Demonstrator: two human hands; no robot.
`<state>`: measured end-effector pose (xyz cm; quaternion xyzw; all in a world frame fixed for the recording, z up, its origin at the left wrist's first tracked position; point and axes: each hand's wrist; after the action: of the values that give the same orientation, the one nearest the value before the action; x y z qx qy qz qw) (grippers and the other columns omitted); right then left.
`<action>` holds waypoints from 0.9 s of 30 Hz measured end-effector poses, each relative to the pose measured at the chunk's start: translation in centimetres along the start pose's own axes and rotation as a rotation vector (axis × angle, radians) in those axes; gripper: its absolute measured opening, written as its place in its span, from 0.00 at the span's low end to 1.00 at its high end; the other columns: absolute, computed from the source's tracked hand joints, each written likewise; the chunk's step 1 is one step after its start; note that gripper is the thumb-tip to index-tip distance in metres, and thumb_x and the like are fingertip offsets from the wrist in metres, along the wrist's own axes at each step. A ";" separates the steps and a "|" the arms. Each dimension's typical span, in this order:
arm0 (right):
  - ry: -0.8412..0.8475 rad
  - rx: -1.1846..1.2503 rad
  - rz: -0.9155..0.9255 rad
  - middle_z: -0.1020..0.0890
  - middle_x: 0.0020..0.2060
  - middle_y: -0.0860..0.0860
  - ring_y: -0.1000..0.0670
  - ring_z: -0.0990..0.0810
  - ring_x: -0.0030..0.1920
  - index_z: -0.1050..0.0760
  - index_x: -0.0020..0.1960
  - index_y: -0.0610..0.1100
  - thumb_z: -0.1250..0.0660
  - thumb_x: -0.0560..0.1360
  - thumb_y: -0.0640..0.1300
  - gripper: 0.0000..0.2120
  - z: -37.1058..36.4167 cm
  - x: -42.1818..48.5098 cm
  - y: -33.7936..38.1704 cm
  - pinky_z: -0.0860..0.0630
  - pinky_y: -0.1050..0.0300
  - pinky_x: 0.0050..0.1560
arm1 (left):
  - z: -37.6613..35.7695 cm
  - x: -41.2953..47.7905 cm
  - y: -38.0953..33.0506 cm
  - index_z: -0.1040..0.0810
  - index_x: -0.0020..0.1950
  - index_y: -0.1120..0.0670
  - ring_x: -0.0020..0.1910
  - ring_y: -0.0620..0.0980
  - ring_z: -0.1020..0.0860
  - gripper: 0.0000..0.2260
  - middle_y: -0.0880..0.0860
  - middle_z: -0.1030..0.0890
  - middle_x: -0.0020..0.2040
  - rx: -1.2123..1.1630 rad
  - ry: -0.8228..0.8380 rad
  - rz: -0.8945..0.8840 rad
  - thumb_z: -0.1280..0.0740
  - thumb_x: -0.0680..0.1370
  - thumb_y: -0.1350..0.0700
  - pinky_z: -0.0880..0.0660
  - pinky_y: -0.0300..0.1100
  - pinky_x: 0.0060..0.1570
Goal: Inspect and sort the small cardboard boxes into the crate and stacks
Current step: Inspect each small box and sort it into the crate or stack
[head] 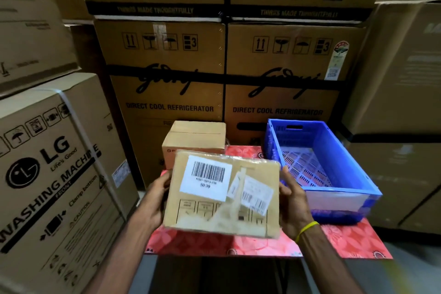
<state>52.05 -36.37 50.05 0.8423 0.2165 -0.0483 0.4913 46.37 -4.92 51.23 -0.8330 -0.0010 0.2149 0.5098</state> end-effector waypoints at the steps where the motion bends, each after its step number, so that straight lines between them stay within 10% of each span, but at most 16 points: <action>1: 0.012 0.006 0.036 0.26 0.39 0.42 0.42 0.30 0.43 0.14 0.56 0.41 0.25 0.69 0.71 0.34 -0.5 -0.3 0.3 0.32 0.50 0.43 | -0.7 -0.1 -0.1 0.13 0.53 0.56 0.38 0.56 0.13 0.17 0.58 0.12 0.43 -0.007 -0.004 -0.013 0.35 0.82 0.45 0.16 0.52 0.44; 6: 0.065 -0.350 0.126 0.13 0.59 0.46 0.43 0.12 0.54 0.25 0.71 0.46 0.16 0.59 0.59 0.44 -3.2 -1.3 2.2 0.15 0.47 0.46 | -3.1 -0.3 -0.5 0.14 0.60 0.51 0.49 0.62 0.13 0.27 0.60 0.12 0.53 0.033 -0.030 -0.062 0.45 0.84 0.35 0.18 0.59 0.52; 13: -0.066 -0.542 0.301 0.11 0.54 0.55 0.50 0.13 0.57 0.19 0.65 0.51 0.16 0.56 0.61 0.40 -4.5 -1.6 2.0 0.18 0.47 0.59 | -4.0 -1.7 -0.3 0.15 0.59 0.56 0.52 0.56 0.12 0.30 0.56 0.11 0.51 0.292 0.055 -0.249 0.17 0.63 0.41 0.16 0.42 0.44; 27: -0.168 -0.561 0.325 0.11 0.52 0.50 0.49 0.11 0.52 0.21 0.65 0.45 0.14 0.64 0.45 0.32 -3.5 0.2 0.5 0.14 0.52 0.52 | -4.1 -1.2 1.0 0.14 0.58 0.52 0.51 0.54 0.12 0.31 0.51 0.11 0.51 0.457 -0.033 -0.359 0.13 0.57 0.47 0.17 0.59 0.58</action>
<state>51.99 -33.50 52.15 0.6908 0.0431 0.0228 0.7214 46.57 -9.19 52.40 -0.6795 -0.1083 0.1295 0.7140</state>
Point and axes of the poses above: each hand's wrist, its own x-axis towards the middle knuckle, its own z-axis out of the back of the hand, y = z × x
